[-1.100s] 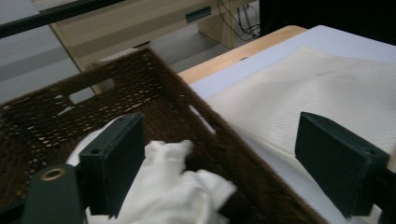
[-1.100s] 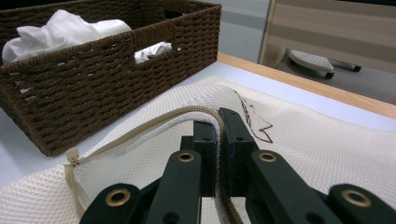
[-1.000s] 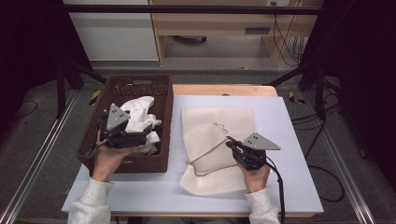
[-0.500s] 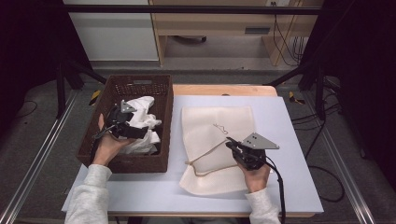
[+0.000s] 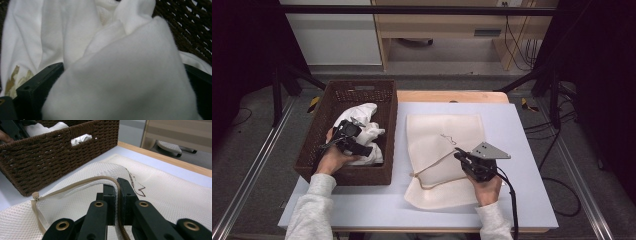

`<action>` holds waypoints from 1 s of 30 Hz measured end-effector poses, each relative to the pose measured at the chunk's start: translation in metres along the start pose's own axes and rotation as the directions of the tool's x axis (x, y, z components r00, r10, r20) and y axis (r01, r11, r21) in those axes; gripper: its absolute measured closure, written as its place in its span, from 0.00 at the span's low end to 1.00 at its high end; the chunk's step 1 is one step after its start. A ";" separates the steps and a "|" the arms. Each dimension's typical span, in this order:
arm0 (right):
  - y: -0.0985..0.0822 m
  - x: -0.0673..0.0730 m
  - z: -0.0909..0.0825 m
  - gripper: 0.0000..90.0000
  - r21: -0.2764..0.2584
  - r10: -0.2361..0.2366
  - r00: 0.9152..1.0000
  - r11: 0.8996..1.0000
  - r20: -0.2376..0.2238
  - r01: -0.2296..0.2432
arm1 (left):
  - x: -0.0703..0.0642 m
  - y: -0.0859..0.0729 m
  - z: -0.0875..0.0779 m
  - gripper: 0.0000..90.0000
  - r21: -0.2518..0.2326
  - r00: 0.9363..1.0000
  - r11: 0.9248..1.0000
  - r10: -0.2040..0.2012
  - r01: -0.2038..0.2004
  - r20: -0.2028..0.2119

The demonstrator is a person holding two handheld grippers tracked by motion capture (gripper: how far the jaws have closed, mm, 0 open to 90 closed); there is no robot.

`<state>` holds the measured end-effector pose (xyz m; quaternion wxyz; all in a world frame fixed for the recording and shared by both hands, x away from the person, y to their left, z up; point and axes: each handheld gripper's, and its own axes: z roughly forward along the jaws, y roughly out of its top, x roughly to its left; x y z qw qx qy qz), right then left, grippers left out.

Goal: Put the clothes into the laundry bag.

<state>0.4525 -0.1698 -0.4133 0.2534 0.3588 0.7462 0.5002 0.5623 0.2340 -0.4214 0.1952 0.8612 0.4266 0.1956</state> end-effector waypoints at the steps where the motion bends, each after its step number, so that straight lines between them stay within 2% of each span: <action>1: 0.000 -0.001 0.000 0.95 0.000 0.001 1.000 1.000 0.000 -0.001 | 0.000 0.000 0.002 0.00 0.012 1.000 1.000 0.008 -0.008 0.010; 5: -0.001 -0.002 0.001 0.95 0.005 0.006 1.000 1.000 0.001 -0.006 | 0.000 0.001 0.006 0.05 0.057 0.999 0.998 -0.023 0.021 0.041; 9: -0.001 -0.001 0.003 0.95 0.016 0.005 1.000 1.000 -0.002 -0.005 | -0.002 0.003 0.005 0.19 0.080 0.999 0.997 -0.025 0.023 0.021; 11: -0.001 -0.002 0.003 0.94 0.020 0.003 1.000 1.000 -0.006 -0.003 | -0.004 0.003 0.004 0.31 0.068 1.000 0.997 -0.020 0.021 -0.013; 13: -0.001 -0.003 0.003 0.95 0.026 0.011 1.000 1.000 -0.009 -0.011 | -0.004 0.003 0.003 0.36 0.063 1.000 0.998 -0.021 0.023 -0.018; 20: -0.002 -0.004 0.003 0.95 0.032 0.010 1.000 0.999 -0.010 -0.009 | -0.002 0.003 -0.002 0.53 0.048 0.999 0.998 -0.034 0.035 -0.015; 22: -0.002 -0.004 0.003 0.95 0.034 0.016 1.000 0.999 -0.009 -0.016 | -0.001 0.003 -0.003 0.63 0.043 0.999 0.998 -0.044 0.044 -0.009; 25: -0.002 -0.005 0.003 0.95 0.033 0.014 1.000 0.999 -0.008 -0.014 | 0.000 0.003 -0.005 0.67 0.039 0.999 0.998 -0.054 0.054 -0.005; 30: -0.002 -0.006 0.002 0.95 0.032 0.018 1.000 0.999 -0.007 -0.018 | -0.003 0.004 -0.009 0.70 0.016 0.999 0.999 -0.035 0.036 -0.034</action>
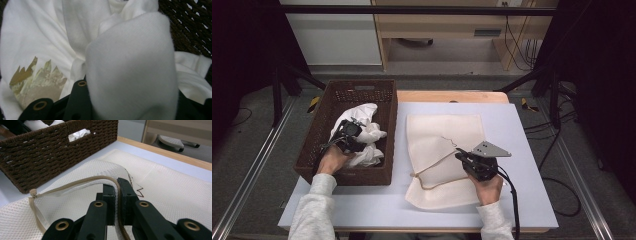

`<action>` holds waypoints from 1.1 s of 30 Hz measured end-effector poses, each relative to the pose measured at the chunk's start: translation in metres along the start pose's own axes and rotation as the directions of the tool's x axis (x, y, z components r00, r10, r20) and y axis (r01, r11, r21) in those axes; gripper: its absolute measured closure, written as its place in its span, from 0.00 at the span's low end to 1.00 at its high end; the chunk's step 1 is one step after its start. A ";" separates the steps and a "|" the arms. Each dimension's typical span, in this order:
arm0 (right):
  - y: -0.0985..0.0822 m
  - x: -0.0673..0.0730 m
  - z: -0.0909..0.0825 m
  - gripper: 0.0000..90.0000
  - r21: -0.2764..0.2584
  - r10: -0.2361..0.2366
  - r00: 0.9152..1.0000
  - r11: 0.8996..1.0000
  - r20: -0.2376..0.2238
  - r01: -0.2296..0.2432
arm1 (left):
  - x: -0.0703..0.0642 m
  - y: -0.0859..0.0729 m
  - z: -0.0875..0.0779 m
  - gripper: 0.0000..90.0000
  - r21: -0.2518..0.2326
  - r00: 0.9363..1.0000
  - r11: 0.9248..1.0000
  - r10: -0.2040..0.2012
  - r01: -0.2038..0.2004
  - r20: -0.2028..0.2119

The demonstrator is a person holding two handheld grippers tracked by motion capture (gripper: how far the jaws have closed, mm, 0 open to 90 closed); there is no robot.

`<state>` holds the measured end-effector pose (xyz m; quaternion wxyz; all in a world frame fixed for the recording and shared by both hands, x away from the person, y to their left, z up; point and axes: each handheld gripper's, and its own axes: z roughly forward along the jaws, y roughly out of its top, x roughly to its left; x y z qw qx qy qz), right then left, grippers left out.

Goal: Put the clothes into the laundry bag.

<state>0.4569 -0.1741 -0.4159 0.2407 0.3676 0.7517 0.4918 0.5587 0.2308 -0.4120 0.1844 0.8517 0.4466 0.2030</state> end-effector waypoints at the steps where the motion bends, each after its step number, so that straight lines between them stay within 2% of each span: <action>1: 0.000 0.000 0.000 0.95 0.000 0.001 1.000 1.000 -0.001 -0.001 | 0.000 0.000 -0.001 0.71 -0.010 1.000 1.000 -0.003 0.003 -0.003; 7: 0.000 -0.002 -0.001 0.95 -0.006 0.005 1.000 1.000 0.001 -0.005 | 0.000 -0.001 -0.012 0.72 -0.100 0.999 0.995 -0.015 0.011 -0.037; 9: 0.000 -0.002 -0.002 0.95 -0.009 0.002 1.000 1.000 0.002 -0.001 | 0.000 -0.002 -0.018 0.73 -0.153 0.998 0.988 -0.025 0.017 -0.053; 10: 0.001 -0.002 -0.002 0.95 -0.012 0.002 1.000 1.000 0.002 -0.002 | 0.002 -0.003 -0.024 0.73 -0.203 0.997 0.979 -0.039 0.024 -0.070; 11: 0.001 -0.002 -0.002 0.95 -0.012 0.002 1.000 1.000 0.002 -0.002 | 0.002 -0.003 -0.024 0.73 -0.203 0.997 0.979 -0.039 0.024 -0.070; 15: 0.001 -0.002 -0.002 0.95 -0.016 0.003 1.000 1.000 0.001 -0.003 | 0.003 -0.004 -0.034 0.73 -0.293 0.991 0.956 -0.065 0.028 -0.116; 19: 0.001 -0.003 -0.003 0.95 -0.017 0.005 1.000 1.000 0.001 -0.005 | 0.005 -0.005 -0.046 0.74 -0.376 0.988 0.926 -0.094 0.041 -0.123; 21: 0.001 -0.003 -0.003 0.95 -0.018 0.010 1.000 1.000 0.001 -0.010 | 0.006 -0.007 -0.054 0.74 -0.421 0.986 0.906 -0.103 0.038 -0.132; 22: 0.001 -0.003 -0.003 0.95 -0.018 0.006 1.000 1.000 -0.001 -0.006 | 0.007 -0.008 -0.062 0.74 -0.458 0.984 0.888 -0.118 0.045 -0.133; 23: 0.001 -0.003 -0.003 0.95 -0.018 0.006 1.000 1.000 -0.001 -0.006 | 0.007 -0.008 -0.062 0.74 -0.458 0.984 0.888 -0.118 0.045 -0.133; 24: 0.001 -0.003 -0.003 0.95 -0.019 0.007 1.000 1.000 -0.002 -0.007 | 0.007 -0.008 -0.066 0.74 -0.473 0.984 0.880 -0.123 0.048 -0.129; 27: 0.001 -0.003 -0.003 0.95 -0.021 0.009 1.000 1.000 -0.002 -0.009 | 0.010 -0.009 -0.079 0.74 -0.526 0.981 0.849 -0.146 0.058 -0.127; 28: 0.001 -0.003 -0.004 0.95 -0.021 0.011 1.000 1.000 -0.002 -0.011 | 0.012 -0.009 -0.088 0.74 -0.559 0.980 0.827 -0.158 0.065 -0.120; 29: 0.001 -0.003 -0.004 0.95 -0.021 0.011 1.000 1.000 -0.002 -0.011 | 0.012 -0.009 -0.088 0.74 -0.559 0.980 0.827 -0.158 0.065 -0.120; 33: 0.002 -0.004 -0.005 0.95 -0.026 0.012 1.000 1.000 -0.004 -0.012 | 0.015 -0.008 -0.108 0.74 -0.620 0.976 0.782 -0.176 0.061 -0.126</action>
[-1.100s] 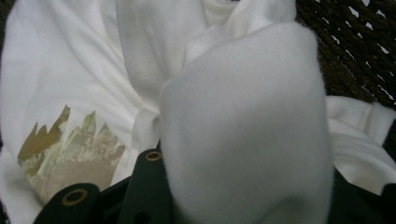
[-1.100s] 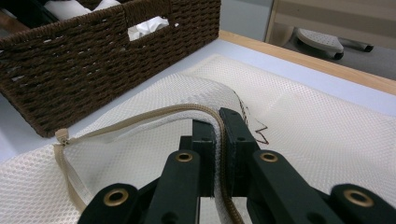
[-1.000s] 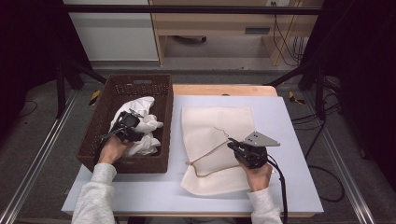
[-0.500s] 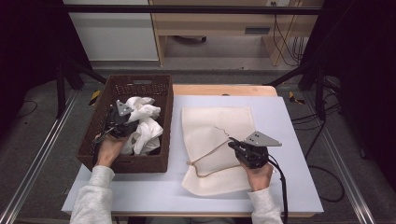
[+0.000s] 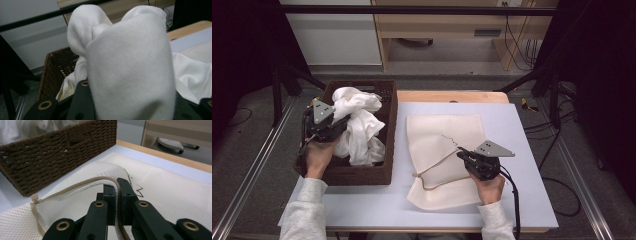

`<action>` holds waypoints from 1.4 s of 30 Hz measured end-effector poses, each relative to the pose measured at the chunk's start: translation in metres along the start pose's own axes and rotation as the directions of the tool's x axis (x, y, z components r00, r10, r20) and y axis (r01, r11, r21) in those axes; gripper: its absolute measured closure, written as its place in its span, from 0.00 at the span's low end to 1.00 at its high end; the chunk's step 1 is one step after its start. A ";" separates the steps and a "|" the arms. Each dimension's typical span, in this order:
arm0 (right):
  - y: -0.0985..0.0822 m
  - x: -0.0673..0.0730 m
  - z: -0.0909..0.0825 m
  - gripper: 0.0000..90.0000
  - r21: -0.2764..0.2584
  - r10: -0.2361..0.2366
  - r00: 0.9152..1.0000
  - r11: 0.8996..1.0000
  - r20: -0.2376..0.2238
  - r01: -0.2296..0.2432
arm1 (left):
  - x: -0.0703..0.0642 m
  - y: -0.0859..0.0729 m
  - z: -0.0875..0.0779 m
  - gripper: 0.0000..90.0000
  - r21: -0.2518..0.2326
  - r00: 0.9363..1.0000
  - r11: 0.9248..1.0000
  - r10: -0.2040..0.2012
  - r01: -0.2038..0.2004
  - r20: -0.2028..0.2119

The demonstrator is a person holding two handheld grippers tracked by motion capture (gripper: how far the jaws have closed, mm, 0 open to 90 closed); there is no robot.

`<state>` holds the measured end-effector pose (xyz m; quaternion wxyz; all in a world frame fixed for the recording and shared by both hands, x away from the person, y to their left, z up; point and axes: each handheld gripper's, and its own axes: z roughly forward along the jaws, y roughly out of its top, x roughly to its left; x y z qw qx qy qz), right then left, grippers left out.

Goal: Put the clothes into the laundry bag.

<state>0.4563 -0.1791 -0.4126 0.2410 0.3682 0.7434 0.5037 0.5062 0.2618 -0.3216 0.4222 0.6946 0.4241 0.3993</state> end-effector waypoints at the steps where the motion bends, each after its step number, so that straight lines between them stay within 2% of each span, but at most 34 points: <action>1: 0.000 0.000 0.000 0.95 -0.001 0.001 1.000 1.000 0.000 -0.001 | 0.001 0.004 -0.003 0.74 -0.018 1.000 1.000 -0.005 0.005 -0.004; 10: 0.000 -0.001 0.000 0.95 -0.005 0.004 1.000 1.000 -0.001 -0.004 | 0.009 0.039 -0.028 0.74 -0.126 1.000 0.992 -0.019 0.016 -0.023; 12: 0.000 -0.001 -0.001 0.95 -0.006 0.005 1.000 1.000 -0.001 -0.005 | 0.009 0.049 -0.036 0.74 -0.168 0.999 0.986 -0.022 0.017 -0.027; 13: 0.000 -0.001 -0.001 0.95 -0.006 0.005 1.000 1.000 -0.001 -0.005 | 0.009 0.049 -0.036 0.74 -0.168 0.999 0.986 -0.022 0.017 -0.027; 17: 0.001 -0.001 -0.001 0.95 -0.007 0.008 1.000 1.000 -0.002 -0.008 | 0.005 0.063 -0.048 0.74 -0.227 0.999 0.974 -0.027 0.021 -0.020; 19: 0.001 -0.001 -0.001 0.95 -0.012 0.004 1.000 1.000 -0.001 -0.004 | 0.002 0.071 -0.054 0.74 -0.263 0.999 0.964 -0.035 0.029 -0.018; 20: 0.001 -0.001 -0.001 0.95 -0.012 0.004 1.000 1.000 -0.001 -0.004 | 0.002 0.071 -0.054 0.74 -0.263 0.999 0.964 -0.035 0.029 -0.018; 24: 0.001 -0.001 -0.001 0.95 -0.012 0.004 1.000 1.000 0.000 -0.004 | -0.002 0.085 -0.064 0.74 -0.320 0.999 0.947 -0.041 0.030 -0.027; 25: 0.001 -0.001 -0.001 0.95 -0.015 0.004 1.000 1.000 0.001 -0.004 | -0.003 0.091 -0.068 0.74 -0.349 0.998 0.936 -0.049 0.034 -0.033; 26: 0.001 -0.001 -0.001 0.95 -0.015 0.004 1.000 1.000 0.001 -0.004 | -0.003 0.091 -0.068 0.74 -0.349 0.998 0.936 -0.049 0.034 -0.033; 30: 0.001 -0.002 -0.002 0.96 -0.016 0.007 1.000 1.000 0.002 -0.007 | -0.006 0.101 -0.078 0.74 -0.404 0.997 0.914 -0.057 0.035 -0.044; 33: 0.001 -0.002 -0.002 0.96 -0.018 0.004 1.000 1.000 0.002 -0.004 | -0.007 0.109 -0.085 0.74 -0.433 0.997 0.901 -0.054 0.026 -0.052; 37: 0.001 -0.002 -0.002 0.95 -0.015 0.002 1.000 1.000 0.002 -0.002 | -0.008 0.119 -0.095 0.74 -0.478 0.996 0.878 -0.065 0.028 -0.061; 39: 0.001 -0.002 -0.002 0.96 -0.016 0.004 1.000 1.000 0.003 -0.004 | -0.009 0.124 -0.100 0.74 -0.504 0.995 0.863 -0.078 0.035 -0.063; 40: 0.001 -0.002 -0.002 0.96 -0.016 0.005 1.000 1.000 0.003 -0.005 | -0.010 0.125 -0.102 0.74 -0.511 0.995 0.859 -0.078 0.035 -0.064; 41: 0.001 -0.002 -0.002 0.96 -0.018 0.006 1.000 1.000 0.001 -0.006 | -0.011 0.127 -0.104 0.74 -0.525 0.995 0.850 -0.080 0.033 -0.066; 42: 0.001 -0.002 -0.002 0.96 -0.018 0.006 1.000 1.000 0.002 -0.006 | -0.012 0.128 -0.106 0.74 -0.533 0.995 0.846 -0.080 0.033 -0.065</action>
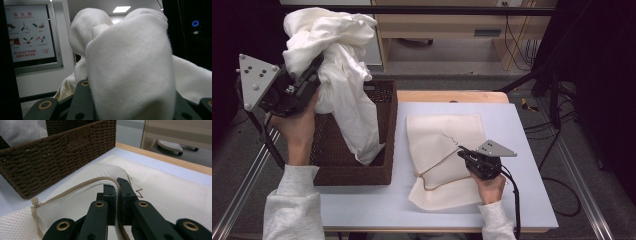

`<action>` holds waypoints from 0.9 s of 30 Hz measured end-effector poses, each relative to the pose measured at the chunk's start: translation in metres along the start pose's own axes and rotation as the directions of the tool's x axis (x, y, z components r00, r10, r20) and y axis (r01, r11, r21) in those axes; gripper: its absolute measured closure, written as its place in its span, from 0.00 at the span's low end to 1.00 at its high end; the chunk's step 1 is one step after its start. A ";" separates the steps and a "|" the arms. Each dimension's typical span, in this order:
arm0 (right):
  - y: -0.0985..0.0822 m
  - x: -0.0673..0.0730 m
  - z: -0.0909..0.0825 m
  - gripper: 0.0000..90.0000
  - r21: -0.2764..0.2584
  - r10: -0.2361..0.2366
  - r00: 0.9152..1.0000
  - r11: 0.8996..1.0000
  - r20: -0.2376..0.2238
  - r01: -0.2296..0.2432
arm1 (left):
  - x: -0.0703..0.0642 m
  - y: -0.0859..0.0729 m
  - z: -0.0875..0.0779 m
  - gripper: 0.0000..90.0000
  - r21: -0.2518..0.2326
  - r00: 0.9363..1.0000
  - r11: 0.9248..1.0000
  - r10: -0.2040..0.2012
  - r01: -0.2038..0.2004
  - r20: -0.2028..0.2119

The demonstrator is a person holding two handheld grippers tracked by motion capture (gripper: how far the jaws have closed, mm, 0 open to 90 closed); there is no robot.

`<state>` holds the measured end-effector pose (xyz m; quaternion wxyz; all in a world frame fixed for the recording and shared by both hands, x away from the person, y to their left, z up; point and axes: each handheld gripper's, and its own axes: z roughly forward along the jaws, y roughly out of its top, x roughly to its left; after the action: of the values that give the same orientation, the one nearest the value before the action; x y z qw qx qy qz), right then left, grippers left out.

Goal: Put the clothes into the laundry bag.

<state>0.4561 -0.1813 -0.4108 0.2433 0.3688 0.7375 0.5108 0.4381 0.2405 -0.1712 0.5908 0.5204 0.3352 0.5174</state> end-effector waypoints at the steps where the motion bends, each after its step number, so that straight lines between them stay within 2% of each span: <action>1: 0.000 0.000 0.000 0.96 0.000 0.000 1.000 1.000 0.000 0.000 | -0.001 0.002 -0.001 0.74 -0.012 1.000 1.000 -0.003 0.003 -0.001; 5: 0.000 0.000 0.000 0.96 -0.002 -0.002 1.000 1.000 -0.001 0.002 | -0.006 0.012 -0.002 0.74 -0.056 1.000 0.998 -0.009 0.009 -0.001; 20: 0.000 -0.001 0.001 0.96 -0.003 0.002 1.000 1.000 -0.002 -0.002 | -0.026 0.055 0.000 0.74 -0.152 0.999 0.988 -0.029 0.032 0.019; 27: 0.000 -0.002 0.001 0.96 -0.006 0.005 1.000 1.000 -0.004 -0.005 | -0.041 0.070 -0.004 0.74 -0.213 0.998 0.975 -0.052 0.060 0.040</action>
<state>0.4580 -0.1822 -0.4109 0.2419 0.3688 0.7355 0.5144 0.4059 0.1965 -0.1109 0.6634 0.4528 0.2820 0.5247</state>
